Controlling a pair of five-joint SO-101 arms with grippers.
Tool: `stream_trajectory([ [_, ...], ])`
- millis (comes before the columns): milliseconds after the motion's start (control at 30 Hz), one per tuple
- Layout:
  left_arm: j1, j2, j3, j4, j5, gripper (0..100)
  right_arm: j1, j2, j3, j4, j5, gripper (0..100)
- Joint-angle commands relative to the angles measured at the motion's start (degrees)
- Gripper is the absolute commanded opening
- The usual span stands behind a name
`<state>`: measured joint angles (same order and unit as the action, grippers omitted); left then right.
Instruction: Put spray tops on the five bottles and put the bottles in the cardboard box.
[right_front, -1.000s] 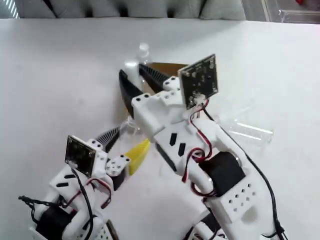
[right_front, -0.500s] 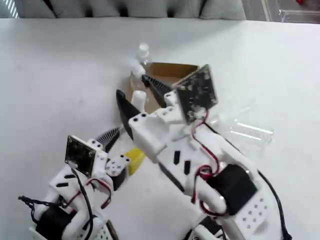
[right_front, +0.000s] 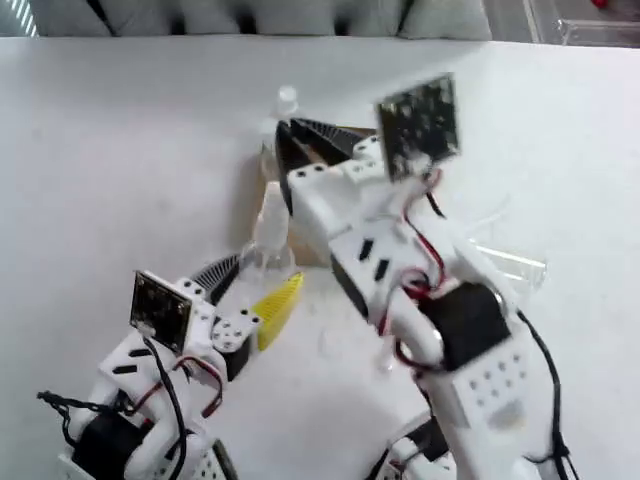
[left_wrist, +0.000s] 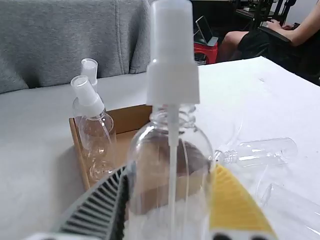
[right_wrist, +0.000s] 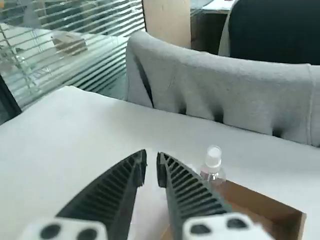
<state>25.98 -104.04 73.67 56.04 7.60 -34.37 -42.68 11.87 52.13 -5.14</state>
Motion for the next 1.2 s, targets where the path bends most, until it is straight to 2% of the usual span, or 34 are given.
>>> stream_trajectory([
  [0, 0.66, -0.57, -0.44, -3.34, -0.53, 2, 0.57, 3.65, -2.37, 1.27, 0.97, 1.5],
  [267, 0.48, -0.57, -0.44, -3.34, -0.53, 2, -5.05, 4.09, -2.81, 11.56, 0.97, 1.5],
  [800, 0.48, -0.57, 0.53, -3.52, -0.53, 2, -4.62, 4.09, -12.22, 11.65, 0.53, 1.5],
  [1067, 0.31, -0.57, 6.07, -10.29, -0.53, 2, -3.38, 0.4, -12.92, 12.97, 0.53, 1.5],
  [1167, -2.51, -0.57, 6.42, -12.66, -0.09, 2, -3.38, -3.38, -12.66, 16.84, 0.53, 1.5],
])
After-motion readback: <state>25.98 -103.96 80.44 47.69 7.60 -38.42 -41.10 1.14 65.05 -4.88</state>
